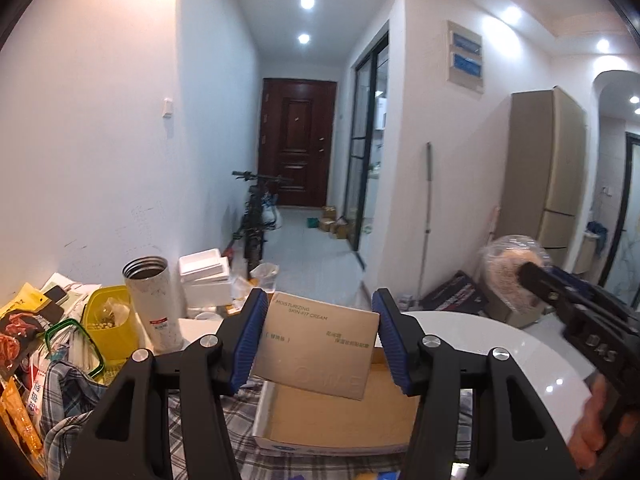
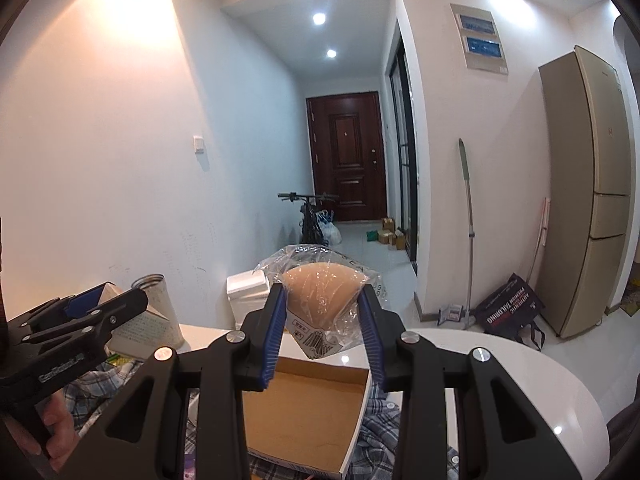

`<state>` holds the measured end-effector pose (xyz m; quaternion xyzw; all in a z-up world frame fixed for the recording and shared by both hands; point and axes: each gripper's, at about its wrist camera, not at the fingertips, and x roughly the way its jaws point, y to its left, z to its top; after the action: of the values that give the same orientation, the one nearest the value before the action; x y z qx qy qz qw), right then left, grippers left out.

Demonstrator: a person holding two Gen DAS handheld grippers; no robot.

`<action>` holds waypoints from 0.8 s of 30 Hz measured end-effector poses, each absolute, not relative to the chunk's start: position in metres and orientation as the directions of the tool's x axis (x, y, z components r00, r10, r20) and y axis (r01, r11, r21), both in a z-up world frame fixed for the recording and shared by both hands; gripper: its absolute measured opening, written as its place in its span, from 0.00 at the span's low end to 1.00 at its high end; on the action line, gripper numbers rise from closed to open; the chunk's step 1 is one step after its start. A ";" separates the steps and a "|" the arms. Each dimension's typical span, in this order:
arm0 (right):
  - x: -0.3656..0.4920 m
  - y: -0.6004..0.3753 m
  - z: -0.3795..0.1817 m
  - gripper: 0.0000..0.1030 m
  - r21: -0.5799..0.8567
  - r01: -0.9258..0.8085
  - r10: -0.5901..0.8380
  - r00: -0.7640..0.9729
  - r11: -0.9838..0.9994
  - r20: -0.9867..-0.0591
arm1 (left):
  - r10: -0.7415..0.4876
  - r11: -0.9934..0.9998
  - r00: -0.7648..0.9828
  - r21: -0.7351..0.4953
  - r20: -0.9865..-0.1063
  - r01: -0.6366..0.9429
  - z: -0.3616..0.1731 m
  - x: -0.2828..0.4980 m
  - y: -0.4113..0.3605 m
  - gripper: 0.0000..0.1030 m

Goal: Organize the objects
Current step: 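Lift and carry the beige box and bun toward the open cardboard box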

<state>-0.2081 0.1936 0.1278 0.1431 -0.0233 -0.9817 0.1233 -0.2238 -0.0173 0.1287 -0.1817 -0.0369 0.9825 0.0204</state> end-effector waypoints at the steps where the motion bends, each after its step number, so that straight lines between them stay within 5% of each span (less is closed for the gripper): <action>1: -0.210 0.194 0.125 0.34 0.083 0.231 -0.246 -0.927 -0.969 -0.283 | 0.068 -0.995 -0.926 -0.091 -0.372 -0.036 0.123 -0.231 -0.019 0.55; 15: -0.248 0.181 0.067 0.34 0.057 0.242 -0.240 -0.850 -0.969 -0.469 | 0.161 -0.978 -0.759 -0.208 -0.631 -0.035 0.020 -0.307 -0.048 0.55; 24: -0.268 0.187 0.043 0.34 0.065 0.236 -0.233 -0.808 -0.970 -0.541 | 0.102 -0.990 -0.641 -0.141 -0.761 0.011 -0.032 -0.328 -0.042 0.55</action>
<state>-0.2678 0.1869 0.0434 0.2841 0.0025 -0.9508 0.1232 -0.3277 -0.0425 -0.0318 -0.4228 -0.0664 0.9034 0.0252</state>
